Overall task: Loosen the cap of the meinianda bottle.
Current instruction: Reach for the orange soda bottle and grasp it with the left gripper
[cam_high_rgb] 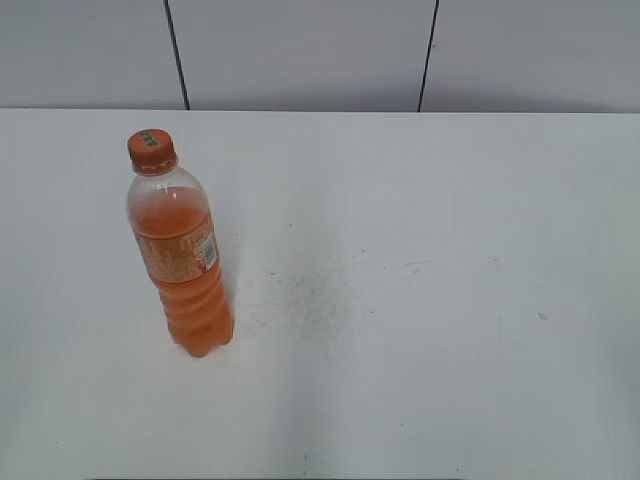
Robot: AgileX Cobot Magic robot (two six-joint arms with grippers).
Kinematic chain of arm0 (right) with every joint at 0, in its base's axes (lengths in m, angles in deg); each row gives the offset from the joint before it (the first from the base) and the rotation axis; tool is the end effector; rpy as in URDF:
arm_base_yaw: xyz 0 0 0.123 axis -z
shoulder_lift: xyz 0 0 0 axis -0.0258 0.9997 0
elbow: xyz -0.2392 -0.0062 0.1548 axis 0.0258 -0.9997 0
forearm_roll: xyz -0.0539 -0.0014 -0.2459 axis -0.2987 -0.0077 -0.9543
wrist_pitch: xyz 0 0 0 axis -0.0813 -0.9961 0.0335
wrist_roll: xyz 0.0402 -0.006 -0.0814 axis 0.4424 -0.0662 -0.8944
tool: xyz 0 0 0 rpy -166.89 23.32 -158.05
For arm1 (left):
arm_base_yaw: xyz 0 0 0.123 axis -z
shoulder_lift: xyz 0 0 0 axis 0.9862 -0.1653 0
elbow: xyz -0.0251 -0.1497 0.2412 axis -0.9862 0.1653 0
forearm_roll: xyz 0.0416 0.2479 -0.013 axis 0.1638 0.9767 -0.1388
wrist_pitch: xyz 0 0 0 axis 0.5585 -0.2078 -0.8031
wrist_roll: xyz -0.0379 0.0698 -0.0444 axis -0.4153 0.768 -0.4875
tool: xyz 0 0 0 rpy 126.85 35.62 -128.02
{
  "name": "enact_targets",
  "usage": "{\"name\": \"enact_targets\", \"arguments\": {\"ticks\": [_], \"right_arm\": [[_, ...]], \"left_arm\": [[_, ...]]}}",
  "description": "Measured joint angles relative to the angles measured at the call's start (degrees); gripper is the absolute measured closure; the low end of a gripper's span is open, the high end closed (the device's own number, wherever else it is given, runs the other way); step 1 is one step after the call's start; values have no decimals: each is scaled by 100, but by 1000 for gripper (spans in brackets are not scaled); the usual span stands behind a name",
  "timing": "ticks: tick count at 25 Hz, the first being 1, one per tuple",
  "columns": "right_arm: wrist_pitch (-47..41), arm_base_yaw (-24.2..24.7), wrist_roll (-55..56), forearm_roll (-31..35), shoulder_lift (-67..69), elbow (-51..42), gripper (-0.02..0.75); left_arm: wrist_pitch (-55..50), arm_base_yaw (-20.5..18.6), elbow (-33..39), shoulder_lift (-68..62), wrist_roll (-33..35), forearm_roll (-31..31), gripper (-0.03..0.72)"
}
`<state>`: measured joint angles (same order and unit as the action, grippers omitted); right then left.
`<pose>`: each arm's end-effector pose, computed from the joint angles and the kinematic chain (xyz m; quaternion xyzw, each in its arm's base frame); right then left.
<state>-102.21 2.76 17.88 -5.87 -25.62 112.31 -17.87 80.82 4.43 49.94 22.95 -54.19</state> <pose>0.0025 0.0007 0.2629 -0.0320 0.8560 -0.0259 0.5153 -0.0124 0.0000 0.2984 0.0329 0.8272 0.0190 0.5606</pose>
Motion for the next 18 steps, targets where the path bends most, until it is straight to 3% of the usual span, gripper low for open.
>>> {"name": "enact_targets", "arguments": {"ticks": [18], "right_arm": [[3, 0, 0, 0, 0, 0, 258]], "left_arm": [[0, 0, 0, 0, 0, 0, 383]]}}
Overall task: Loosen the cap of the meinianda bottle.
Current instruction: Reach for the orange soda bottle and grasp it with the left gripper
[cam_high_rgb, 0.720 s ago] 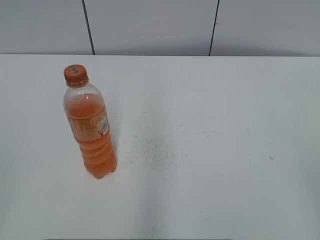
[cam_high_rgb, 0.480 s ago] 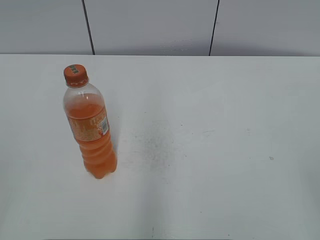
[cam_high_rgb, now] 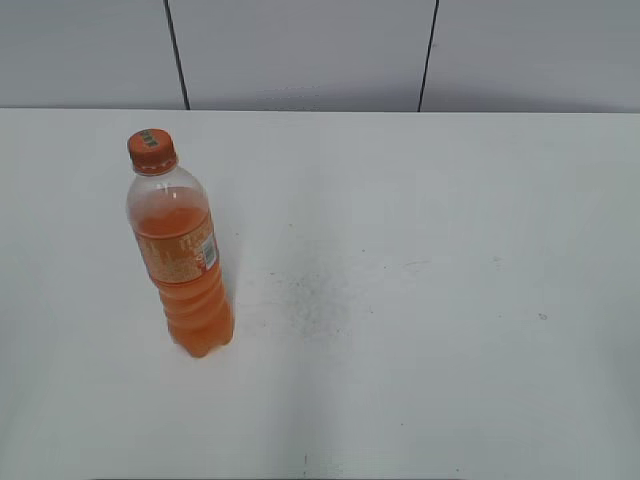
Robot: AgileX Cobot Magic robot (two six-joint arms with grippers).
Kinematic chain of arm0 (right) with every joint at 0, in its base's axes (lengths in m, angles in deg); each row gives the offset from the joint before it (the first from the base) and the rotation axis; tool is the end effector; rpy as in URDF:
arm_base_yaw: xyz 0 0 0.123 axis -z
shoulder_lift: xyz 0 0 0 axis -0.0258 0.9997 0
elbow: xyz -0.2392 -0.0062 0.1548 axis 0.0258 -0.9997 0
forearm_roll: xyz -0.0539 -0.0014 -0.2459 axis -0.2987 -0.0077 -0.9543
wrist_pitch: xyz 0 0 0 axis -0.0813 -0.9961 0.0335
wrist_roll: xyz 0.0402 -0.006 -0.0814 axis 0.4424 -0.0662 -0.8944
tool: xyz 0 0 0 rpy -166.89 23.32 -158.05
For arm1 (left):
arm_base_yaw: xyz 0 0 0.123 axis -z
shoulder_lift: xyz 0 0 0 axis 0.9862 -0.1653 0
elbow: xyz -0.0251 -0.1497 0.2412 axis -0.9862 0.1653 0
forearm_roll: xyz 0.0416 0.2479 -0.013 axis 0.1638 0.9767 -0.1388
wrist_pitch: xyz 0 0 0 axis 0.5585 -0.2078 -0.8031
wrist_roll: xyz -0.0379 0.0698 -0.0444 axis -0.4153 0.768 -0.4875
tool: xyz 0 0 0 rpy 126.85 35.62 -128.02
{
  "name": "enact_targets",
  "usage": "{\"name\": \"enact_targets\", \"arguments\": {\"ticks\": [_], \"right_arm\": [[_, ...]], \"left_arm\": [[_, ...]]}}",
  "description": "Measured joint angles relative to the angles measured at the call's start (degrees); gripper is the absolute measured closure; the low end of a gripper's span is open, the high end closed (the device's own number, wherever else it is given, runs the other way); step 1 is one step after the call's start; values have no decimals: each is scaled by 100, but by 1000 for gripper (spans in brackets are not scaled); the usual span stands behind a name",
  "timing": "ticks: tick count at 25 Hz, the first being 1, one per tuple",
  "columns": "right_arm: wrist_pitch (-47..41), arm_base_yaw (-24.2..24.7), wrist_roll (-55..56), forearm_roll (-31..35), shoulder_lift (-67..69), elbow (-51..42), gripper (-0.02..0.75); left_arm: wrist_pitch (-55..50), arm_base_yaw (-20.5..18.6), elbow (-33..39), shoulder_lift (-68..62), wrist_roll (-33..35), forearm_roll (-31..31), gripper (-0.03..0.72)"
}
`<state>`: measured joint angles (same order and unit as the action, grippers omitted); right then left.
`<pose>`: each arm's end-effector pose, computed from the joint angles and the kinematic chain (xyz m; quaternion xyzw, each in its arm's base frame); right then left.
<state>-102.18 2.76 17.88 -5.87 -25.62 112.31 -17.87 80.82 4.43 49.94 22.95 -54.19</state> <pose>0.0025 0.0007 0.2630 -0.0320 0.8559 -0.0259 0.5155 -0.0124 0.0000 0.2984 0.0329 0.8272 0.0190 0.5606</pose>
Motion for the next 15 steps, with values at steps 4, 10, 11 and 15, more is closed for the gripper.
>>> {"name": "enact_targets", "arguments": {"ticks": [4, 10, 11, 15], "right_arm": [[0, 0, 0, 0, 0, 0, 258], [0, 0, 0, 0, 0, 0, 258], [0, 0, 0, 0, 0, 0, 258], [0, 0, 0, 0, 0, 0, 258]], "left_arm": [[0, 0, 0, 0, 0, 0, 396], [0, 0, 0, 0, 0, 0, 400], [0, 0, 0, 0, 0, 0, 400], [0, 0, 0, 0, 0, 0, 411]]}}
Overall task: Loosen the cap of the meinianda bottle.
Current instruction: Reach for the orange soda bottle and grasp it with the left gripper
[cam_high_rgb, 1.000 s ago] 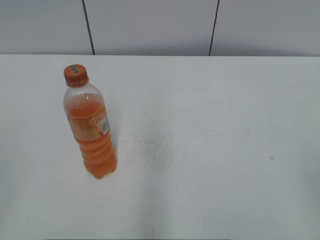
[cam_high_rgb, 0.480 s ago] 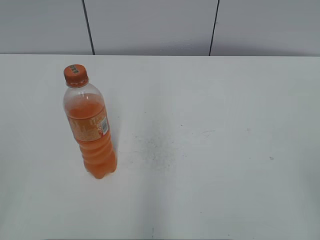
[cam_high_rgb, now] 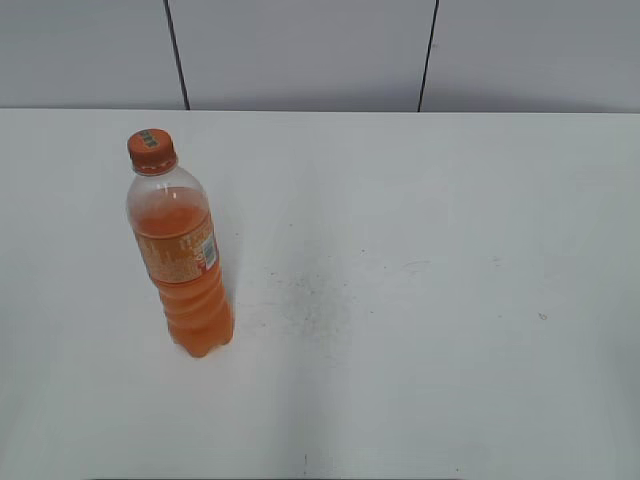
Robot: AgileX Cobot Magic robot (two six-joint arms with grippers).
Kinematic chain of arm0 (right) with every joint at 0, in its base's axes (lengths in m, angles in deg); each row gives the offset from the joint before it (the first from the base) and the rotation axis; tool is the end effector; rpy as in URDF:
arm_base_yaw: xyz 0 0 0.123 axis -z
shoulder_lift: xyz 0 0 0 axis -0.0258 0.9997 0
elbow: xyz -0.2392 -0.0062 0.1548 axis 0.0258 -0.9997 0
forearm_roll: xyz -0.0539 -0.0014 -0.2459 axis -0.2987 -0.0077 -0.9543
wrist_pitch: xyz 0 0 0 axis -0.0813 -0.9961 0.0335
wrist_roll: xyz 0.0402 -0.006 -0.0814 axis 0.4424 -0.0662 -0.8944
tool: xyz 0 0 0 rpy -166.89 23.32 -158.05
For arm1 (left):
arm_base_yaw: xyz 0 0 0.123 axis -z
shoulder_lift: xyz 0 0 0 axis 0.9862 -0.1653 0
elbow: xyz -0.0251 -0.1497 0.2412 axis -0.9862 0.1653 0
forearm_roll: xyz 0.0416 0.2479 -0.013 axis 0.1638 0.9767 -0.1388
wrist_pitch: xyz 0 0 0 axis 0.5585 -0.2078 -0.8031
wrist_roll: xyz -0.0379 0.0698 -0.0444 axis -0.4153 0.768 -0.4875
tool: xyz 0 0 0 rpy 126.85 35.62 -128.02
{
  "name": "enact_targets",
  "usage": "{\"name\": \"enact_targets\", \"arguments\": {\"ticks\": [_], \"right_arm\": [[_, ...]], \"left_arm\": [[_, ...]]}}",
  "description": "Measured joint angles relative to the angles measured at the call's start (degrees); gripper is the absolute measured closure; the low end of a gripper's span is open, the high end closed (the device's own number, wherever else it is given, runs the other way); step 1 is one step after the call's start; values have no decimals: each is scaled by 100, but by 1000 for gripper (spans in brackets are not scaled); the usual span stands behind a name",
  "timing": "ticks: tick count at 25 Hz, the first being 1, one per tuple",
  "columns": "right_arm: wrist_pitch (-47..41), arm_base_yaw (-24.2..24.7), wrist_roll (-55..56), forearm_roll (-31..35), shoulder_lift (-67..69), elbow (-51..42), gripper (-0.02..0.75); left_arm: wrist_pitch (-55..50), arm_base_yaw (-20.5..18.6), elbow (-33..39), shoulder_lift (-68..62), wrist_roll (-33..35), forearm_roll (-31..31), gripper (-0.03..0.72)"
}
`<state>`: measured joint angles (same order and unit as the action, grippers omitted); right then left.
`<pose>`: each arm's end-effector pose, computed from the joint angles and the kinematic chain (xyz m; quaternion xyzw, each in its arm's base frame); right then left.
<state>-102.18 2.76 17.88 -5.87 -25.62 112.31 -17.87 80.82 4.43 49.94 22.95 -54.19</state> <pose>0.0025 0.0007 0.2630 -0.0320 0.8559 -0.0259 0.5155 -0.0124 0.0000 0.2984 0.0329 0.8272 0.0190 0.5606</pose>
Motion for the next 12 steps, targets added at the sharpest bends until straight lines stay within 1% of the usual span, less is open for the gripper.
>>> {"name": "enact_targets", "arguments": {"ticks": [4, 6, 9, 11, 12], "right_arm": [[0, 0, 0, 0, 0, 0, 258], [0, 0, 0, 0, 0, 0, 258], [0, 0, 0, 0, 0, 0, 258], [0, 0, 0, 0, 0, 0, 258], [0, 0, 0, 0, 0, 0, 258]], "left_arm": [[0, 0, 0, 0, 0, 0, 414], [0, 0, 0, 0, 0, 0, 398], [66, 0, -24, 0, 0, 0, 323], [381, 0, -82, 0, 0, 0, 266], [583, 0, -83, 0, 0, 0, 251]]}}
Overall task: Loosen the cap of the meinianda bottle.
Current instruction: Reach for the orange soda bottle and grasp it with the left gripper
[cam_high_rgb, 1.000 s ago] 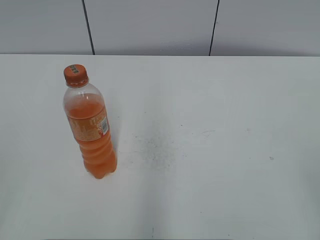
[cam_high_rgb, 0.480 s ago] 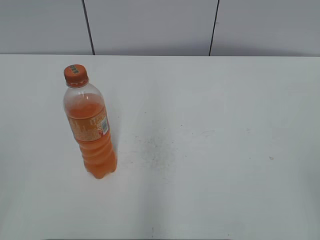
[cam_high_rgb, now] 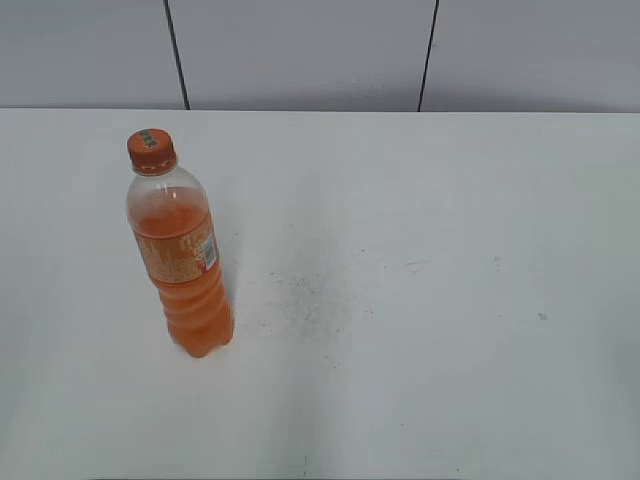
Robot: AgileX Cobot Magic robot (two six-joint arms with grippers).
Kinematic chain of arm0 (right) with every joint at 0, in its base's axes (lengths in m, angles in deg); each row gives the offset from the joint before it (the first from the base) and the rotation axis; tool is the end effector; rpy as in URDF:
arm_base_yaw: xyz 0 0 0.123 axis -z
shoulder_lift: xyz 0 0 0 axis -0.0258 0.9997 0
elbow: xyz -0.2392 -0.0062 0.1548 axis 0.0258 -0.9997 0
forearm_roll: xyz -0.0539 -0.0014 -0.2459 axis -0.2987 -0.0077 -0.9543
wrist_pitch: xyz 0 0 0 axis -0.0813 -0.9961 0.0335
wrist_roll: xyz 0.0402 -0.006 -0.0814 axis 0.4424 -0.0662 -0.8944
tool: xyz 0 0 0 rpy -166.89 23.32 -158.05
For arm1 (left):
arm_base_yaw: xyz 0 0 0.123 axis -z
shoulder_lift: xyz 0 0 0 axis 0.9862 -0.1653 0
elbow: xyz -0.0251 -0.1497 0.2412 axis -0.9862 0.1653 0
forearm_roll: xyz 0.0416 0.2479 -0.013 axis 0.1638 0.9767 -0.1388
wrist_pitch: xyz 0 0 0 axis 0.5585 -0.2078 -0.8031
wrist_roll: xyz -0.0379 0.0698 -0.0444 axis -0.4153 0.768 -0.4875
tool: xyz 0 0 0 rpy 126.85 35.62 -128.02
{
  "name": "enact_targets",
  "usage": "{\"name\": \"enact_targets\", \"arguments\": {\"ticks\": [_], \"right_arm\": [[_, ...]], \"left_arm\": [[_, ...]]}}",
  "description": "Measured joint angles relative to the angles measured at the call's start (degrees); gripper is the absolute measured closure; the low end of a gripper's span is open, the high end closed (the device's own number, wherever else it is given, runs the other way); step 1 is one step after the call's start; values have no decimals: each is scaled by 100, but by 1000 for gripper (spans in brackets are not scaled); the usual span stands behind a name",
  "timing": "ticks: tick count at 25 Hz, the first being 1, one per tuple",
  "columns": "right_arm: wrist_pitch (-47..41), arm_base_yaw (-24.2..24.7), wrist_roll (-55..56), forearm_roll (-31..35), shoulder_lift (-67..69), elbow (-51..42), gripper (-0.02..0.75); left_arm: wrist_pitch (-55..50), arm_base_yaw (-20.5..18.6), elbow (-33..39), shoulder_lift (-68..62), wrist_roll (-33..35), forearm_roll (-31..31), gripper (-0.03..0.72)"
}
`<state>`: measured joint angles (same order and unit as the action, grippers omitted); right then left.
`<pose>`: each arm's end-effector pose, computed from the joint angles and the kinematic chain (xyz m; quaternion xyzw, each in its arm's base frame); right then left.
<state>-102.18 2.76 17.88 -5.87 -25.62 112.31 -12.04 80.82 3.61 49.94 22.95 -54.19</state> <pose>0.0025 0.0007 0.2630 -0.0320 0.8559 -0.0259 0.5155 -0.0115 0.0000 0.3110 0.0316 0.7934 0.0206 0.6076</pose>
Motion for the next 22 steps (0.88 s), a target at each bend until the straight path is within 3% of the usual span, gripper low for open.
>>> {"name": "enact_targets", "arguments": {"ticks": [4, 10, 13, 17, 22], "right_arm": [[4, 0, 0, 0, 0, 0, 258], [4, 0, 0, 0, 0, 0, 258], [4, 0, 0, 0, 0, 0, 258], [4, 0, 0, 0, 0, 0, 258], [4, 0, 0, 0, 0, 0, 258]], "left_arm": [[1156, 0, 254, -179, 0, 464, 227], [4213, 0, 1450, -1198, 0, 716, 223], [5454, 0, 1678, -1869, 0, 766, 223], [6230, 0, 1683, -2721, 0, 945, 229], [6481, 0, 1639, -4085, 0, 894, 256]]}}
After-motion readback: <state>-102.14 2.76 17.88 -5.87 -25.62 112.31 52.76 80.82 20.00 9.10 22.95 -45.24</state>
